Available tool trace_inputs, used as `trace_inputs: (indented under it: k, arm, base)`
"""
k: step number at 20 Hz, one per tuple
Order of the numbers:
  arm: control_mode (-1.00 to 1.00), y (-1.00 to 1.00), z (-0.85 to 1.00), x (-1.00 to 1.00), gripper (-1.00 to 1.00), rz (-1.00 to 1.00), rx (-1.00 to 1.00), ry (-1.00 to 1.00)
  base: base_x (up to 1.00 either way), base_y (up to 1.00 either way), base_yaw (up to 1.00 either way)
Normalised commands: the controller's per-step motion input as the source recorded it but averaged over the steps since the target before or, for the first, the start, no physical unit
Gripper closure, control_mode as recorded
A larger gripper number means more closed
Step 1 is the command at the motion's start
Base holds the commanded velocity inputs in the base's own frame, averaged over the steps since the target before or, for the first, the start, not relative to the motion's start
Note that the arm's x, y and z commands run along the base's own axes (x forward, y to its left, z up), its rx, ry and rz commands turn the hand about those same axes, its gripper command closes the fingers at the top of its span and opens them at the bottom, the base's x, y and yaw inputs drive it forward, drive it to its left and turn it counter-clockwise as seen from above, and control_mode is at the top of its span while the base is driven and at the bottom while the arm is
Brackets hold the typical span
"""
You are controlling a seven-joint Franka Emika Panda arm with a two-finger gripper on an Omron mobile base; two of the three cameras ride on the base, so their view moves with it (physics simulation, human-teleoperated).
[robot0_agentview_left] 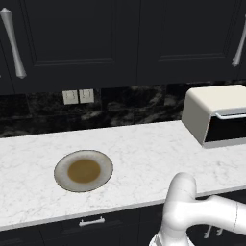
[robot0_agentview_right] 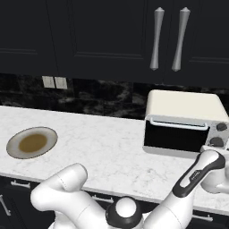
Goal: Pick up the kebab skewer and baguette bread, and place them inside the toaster oven. Close the toaster oven door and start by setting the timer.
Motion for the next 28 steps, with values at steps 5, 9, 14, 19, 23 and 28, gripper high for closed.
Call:
trace_inputs:
  k: [5,9,14,19,23,28]
  arm:
    - [-1.0,0.0,0.0,0.02,-1.0,0.0,0.0,0.0]
    - [-1.0,0.0,0.0,0.2,-1.0,0.0,0.0,0.0]
    - [-1.0,0.0,0.0,0.17,-1.0,0.0,0.0,0.0]
    - [-1.0,0.0,0.0,0.11,-1.0,0.0,0.0,0.0]
    - [-1.0,0.0,-0.05,0.05,-1.0,0.0,0.0,0.0]
    - [-1.0,0.0,-0.08,0.06,-1.0,0.0,0.0,0.0]
  base:
    - [0.0,0.0,0.0]
    - [0.0,0.0,0.0]
    - [0.0,0.0,0.0]
    - [0.0,0.0,0.0]
    - [0.0,0.0,0.0]
    - [0.0,0.0,0.0]
